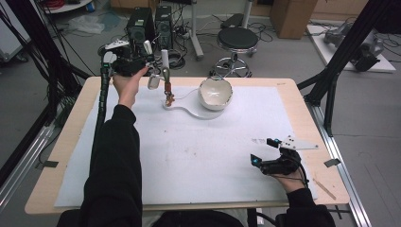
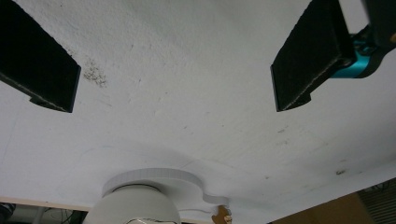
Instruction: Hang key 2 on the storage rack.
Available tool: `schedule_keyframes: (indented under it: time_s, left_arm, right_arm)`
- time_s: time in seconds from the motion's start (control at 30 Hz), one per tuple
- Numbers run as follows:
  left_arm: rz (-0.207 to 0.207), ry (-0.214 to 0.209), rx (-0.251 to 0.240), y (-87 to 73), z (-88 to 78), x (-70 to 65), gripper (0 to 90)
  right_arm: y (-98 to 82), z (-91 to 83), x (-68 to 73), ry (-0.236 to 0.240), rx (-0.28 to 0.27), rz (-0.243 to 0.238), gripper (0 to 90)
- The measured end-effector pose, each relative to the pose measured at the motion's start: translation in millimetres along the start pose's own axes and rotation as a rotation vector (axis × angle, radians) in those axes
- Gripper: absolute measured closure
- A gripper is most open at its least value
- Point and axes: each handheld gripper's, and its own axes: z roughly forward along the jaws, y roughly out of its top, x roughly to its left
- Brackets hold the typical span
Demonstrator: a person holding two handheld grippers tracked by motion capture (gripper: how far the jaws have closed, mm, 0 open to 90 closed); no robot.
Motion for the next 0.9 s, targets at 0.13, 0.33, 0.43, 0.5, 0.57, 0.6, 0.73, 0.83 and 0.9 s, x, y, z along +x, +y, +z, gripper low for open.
schedule_keyframes:
  time_s: [0.13,0.33,0.43,0.5,0.57,0.6,0.73,0.83,0.9]
  left_arm:
    - [0.01,-0.016,0.043,-5.1,6.4,-4.6,86.3]
    - [-0.033,-0.032,0.089,-9.3,10.5,-7.4,74.1]
    - [-0.069,-0.013,0.062,-9.4,4.0,-4.5,54.9]
    - [-0.095,0.004,0.04,-10.4,-3.4,0.5,44.0]
    - [-0.094,0.061,0.031,-11.9,-11.3,3.5,29.3]
    - [-0.093,0.084,0.035,-12.8,-15.0,5.6,23.2]
    - [-0.101,0.137,0.045,-17.7,-33.1,14.9,6.3]
    - [-0.101,0.163,0.042,-21.4,-48.8,20.1,1.7]
    - [-0.103,0.164,0.038,-23.5,-58.1,23.4,1.7]
  right_arm:
    - [-1.1,0.0,-1.2,-0.005,-0.004,0.007,0.4]
    - [-1.7,-1.4,-1.7,-0.014,-0.013,0.013,0.5]
    - [-2.2,-1.9,-2.6,-0.017,-0.016,0.013,0.5]
    - [-2.5,-2.2,-3.0,-0.019,-0.017,0.016,0.4]
    - [-2.7,-2.3,-3.2,-0.022,-0.016,0.016,0.4]
    - [-3.1,-2.0,-3.5,-0.023,-0.017,0.014,0.4]
    - [-3.8,-1.6,-5.1,-0.026,-0.014,0.018,0.4]
    - [-4.0,-1.3,-5.5,-0.031,-0.014,0.019,0.4]
    - [-4.1,-1.3,-5.3,-0.035,-0.01,0.018,0.5]
